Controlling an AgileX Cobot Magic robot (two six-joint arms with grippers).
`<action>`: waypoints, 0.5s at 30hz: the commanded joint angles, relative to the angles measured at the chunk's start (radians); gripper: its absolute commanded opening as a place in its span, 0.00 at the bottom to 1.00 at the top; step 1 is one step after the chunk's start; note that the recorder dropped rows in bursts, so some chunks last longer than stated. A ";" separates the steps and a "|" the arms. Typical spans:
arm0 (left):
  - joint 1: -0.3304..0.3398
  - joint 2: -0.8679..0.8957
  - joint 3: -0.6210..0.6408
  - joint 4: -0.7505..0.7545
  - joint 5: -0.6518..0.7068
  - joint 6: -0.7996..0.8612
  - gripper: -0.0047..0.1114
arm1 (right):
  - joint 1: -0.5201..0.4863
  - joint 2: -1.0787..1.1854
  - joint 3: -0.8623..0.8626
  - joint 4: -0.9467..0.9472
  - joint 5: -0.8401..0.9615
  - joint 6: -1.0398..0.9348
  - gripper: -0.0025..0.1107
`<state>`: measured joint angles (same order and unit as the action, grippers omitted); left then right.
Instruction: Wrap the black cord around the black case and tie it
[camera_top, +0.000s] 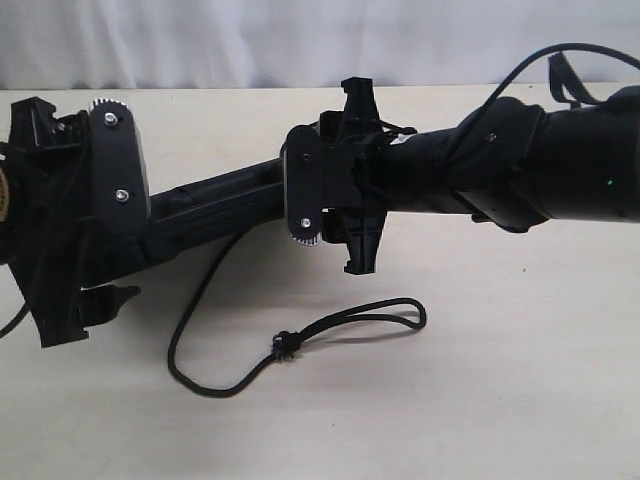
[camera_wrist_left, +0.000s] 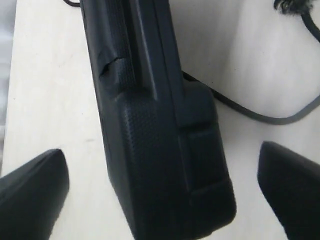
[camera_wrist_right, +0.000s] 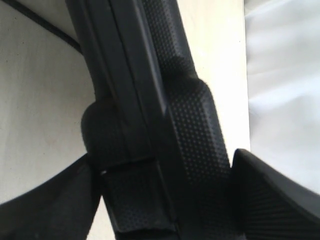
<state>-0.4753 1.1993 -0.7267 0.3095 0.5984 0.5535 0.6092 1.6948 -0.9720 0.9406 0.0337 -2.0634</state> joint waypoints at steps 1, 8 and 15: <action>-0.001 0.078 0.005 0.023 -0.039 0.000 0.88 | -0.005 -0.017 -0.004 0.041 0.001 0.037 0.06; 0.001 0.157 0.005 0.079 -0.110 -0.013 0.87 | -0.005 -0.017 -0.004 0.083 -0.003 0.037 0.06; 0.099 0.222 0.005 0.098 -0.117 -0.062 0.87 | -0.005 -0.017 -0.004 0.083 -0.003 0.037 0.06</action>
<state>-0.4132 1.4061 -0.7236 0.4070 0.4942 0.5194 0.6092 1.6948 -0.9720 0.9783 0.0337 -2.0653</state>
